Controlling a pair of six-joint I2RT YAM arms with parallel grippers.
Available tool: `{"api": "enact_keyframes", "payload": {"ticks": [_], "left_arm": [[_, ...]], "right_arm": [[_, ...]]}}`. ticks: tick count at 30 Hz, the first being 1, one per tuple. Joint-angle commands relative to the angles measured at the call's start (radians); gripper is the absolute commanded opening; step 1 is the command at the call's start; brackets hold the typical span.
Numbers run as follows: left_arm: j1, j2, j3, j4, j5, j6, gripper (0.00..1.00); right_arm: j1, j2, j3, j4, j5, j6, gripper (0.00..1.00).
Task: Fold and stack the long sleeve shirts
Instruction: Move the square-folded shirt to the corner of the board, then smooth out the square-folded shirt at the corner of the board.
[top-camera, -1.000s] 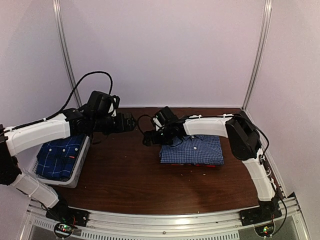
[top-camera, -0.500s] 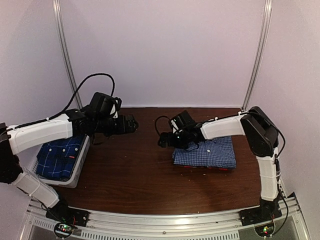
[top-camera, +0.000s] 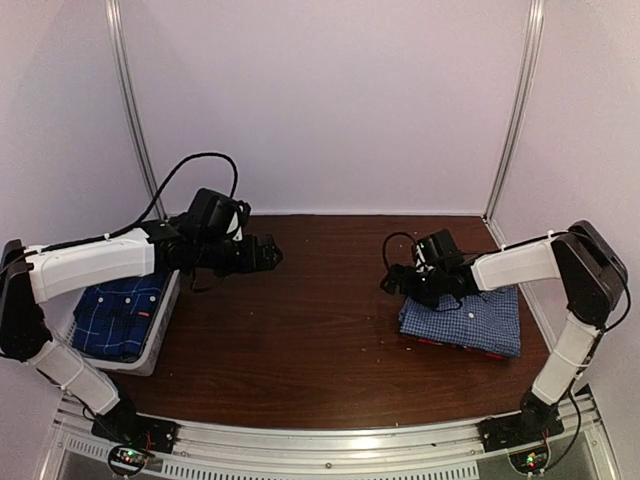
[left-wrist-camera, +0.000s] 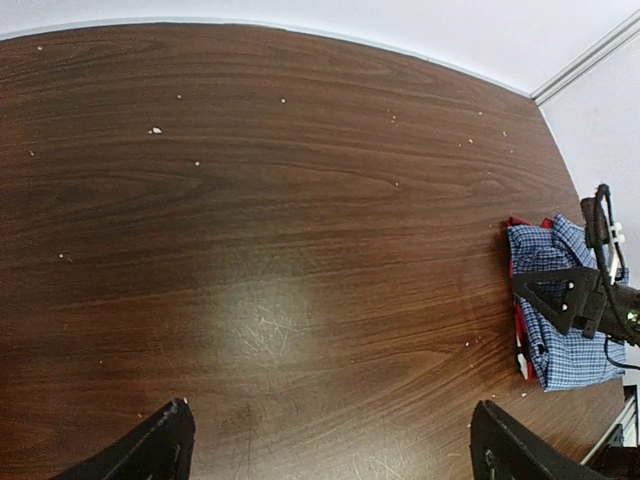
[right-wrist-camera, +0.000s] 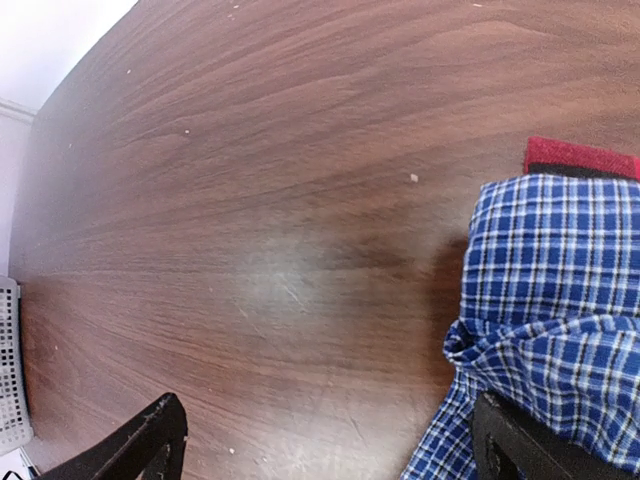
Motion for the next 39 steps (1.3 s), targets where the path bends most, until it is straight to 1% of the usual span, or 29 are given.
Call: {"api": "enact_keyframes", "payload": {"ticks": [1, 9, 16, 22, 26, 28, 31, 35, 39], "left_arm": [[0.006, 0.022, 0.042, 0.045, 0.034, -0.004, 0.98], [0.007, 0.03, 0.048, 0.046, 0.056, -0.011, 0.98], [0.006, 0.033, 0.049, 0.053, 0.069, -0.019, 0.98], [0.006, 0.042, 0.051, 0.06, 0.07, -0.018, 0.98], [0.005, 0.043, 0.054, 0.059, 0.07, -0.019, 0.98], [0.006, 0.042, 0.053, 0.06, 0.07, -0.018, 0.98], [0.005, 0.043, 0.05, 0.059, 0.07, -0.018, 0.98], [0.006, 0.031, 0.039, 0.059, 0.07, -0.022, 0.98], [0.005, 0.026, 0.031, 0.06, 0.07, -0.021, 0.98]], "right_arm": [[-0.039, -0.103, -0.124, -0.005, 0.039, 0.047, 1.0], [-0.069, -0.34, -0.343, -0.005, 0.052, 0.084, 1.0], [-0.08, -0.491, -0.464, -0.062, 0.045, 0.087, 1.0], [-0.065, -0.545, -0.452, -0.116, 0.031, 0.048, 1.0], [-0.013, -0.564, -0.354, -0.179, 0.067, 0.014, 1.0], [0.028, -0.548, -0.291, -0.206, 0.088, 0.01, 1.0], [0.088, -0.51, -0.253, -0.224, 0.11, 0.027, 1.0], [0.133, -0.5, -0.28, -0.24, 0.148, 0.09, 1.0], [0.178, -0.539, -0.362, -0.207, 0.168, 0.153, 1.0]]}}
